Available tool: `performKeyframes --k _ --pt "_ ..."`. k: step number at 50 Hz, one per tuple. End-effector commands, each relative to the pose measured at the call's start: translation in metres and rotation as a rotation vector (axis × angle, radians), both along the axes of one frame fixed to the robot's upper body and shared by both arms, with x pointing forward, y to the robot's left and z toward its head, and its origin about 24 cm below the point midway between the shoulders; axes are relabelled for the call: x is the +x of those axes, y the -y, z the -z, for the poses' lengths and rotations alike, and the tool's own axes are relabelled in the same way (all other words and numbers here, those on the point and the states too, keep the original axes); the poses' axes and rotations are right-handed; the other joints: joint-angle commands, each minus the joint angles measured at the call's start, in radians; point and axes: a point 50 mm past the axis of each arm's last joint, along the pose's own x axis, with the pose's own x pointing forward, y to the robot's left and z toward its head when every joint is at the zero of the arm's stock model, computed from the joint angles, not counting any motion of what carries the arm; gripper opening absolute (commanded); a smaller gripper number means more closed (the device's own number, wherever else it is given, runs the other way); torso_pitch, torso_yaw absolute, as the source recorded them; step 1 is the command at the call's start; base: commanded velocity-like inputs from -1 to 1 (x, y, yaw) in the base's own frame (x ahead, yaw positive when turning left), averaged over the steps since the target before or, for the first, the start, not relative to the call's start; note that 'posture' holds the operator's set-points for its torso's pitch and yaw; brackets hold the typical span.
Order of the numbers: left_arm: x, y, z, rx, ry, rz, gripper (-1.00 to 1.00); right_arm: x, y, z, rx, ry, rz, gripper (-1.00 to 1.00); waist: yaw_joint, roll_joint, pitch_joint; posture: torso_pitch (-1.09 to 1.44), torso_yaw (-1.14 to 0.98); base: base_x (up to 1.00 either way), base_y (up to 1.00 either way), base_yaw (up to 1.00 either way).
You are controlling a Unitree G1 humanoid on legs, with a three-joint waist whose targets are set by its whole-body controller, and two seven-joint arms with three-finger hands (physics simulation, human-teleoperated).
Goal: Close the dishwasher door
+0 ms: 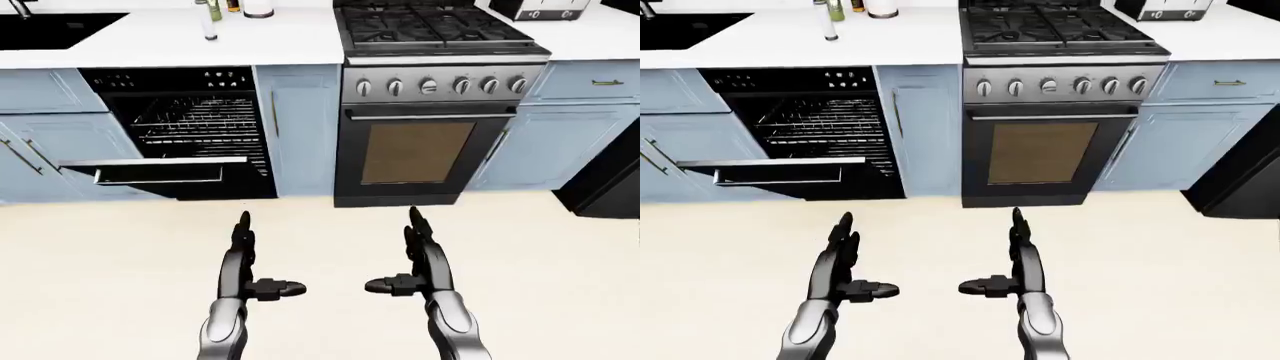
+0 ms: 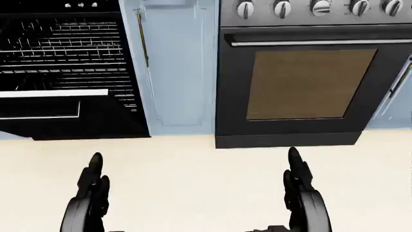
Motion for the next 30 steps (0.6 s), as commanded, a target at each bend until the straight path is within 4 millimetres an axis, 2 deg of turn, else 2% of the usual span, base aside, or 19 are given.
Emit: performKeyframes --k 1,3,4,5,7,8,9,10,20,30 --pt "0.01 -0.001 -0.035 0.015 0.191 -0.005 1.0 0.01 -0.001 -0.032 -0.053 0.187 0.028 1.0 -0.002 -0.008 -0.001 0.0 0.0 0.0 0.0 0.0" --pt "0.01 0.0 -0.034 0.022 0.195 -0.004 1.0 0.007 -0.002 -0.03 -0.056 0.173 0.029 1.0 0.007 0.0 -0.062 0.0 0.0 0.0 0.0 0.0" --pt "0.012 -0.006 -0.035 0.055 0.204 -0.025 1.0 0.004 0.0 -0.031 -0.073 0.168 0.035 1.0 0.007 -0.001 -0.052 0.0 0.0 0.0 0.0 0.0" --pt "0.012 -0.007 -0.036 0.058 0.205 -0.03 1.0 0.005 0.0 -0.029 -0.078 0.163 0.034 1.0 0.007 -0.007 -0.016 0.0 0.0 0.0 0.0 0.0" --pt "0.012 -0.007 -0.036 0.064 0.21 -0.032 1.0 0.006 -0.001 -0.026 -0.09 0.159 0.031 1.0 0.008 -0.007 -0.069 0.0 0.0 0.0 0.0 0.0" --pt "0.012 -0.007 -0.037 0.069 0.212 -0.034 1.0 0.006 -0.001 -0.026 -0.093 0.156 0.033 1.0 0.007 -0.007 -0.074 0.0 0.0 0.0 0.0 0.0" --pt "0.012 -0.009 -0.037 0.073 0.216 -0.042 1.0 0.005 0.0 -0.026 -0.1 0.155 0.04 1.0 0.007 -0.006 -0.073 0.0 0.0 0.0 0.0 0.0" --pt "0.012 -0.012 -0.038 0.093 0.232 -0.063 1.0 0.003 0.005 -0.016 -0.112 0.11 0.057 1.0 0.007 -0.006 -0.073 0.0 0.0 0.0 0.0 0.0" --pt "0.012 -0.011 -0.037 0.103 0.233 -0.061 1.0 0.002 0.006 -0.017 -0.106 0.119 0.056 1.0 0.008 -0.002 -0.085 0.0 0.0 0.0 0.0 0.0" --pt "0.013 -0.009 -0.029 0.109 0.222 -0.056 1.0 0.003 0.007 -0.007 -0.11 0.121 0.06 1.0 0.007 -0.002 -0.089 0.0 0.0 0.0 0.0 0.0"
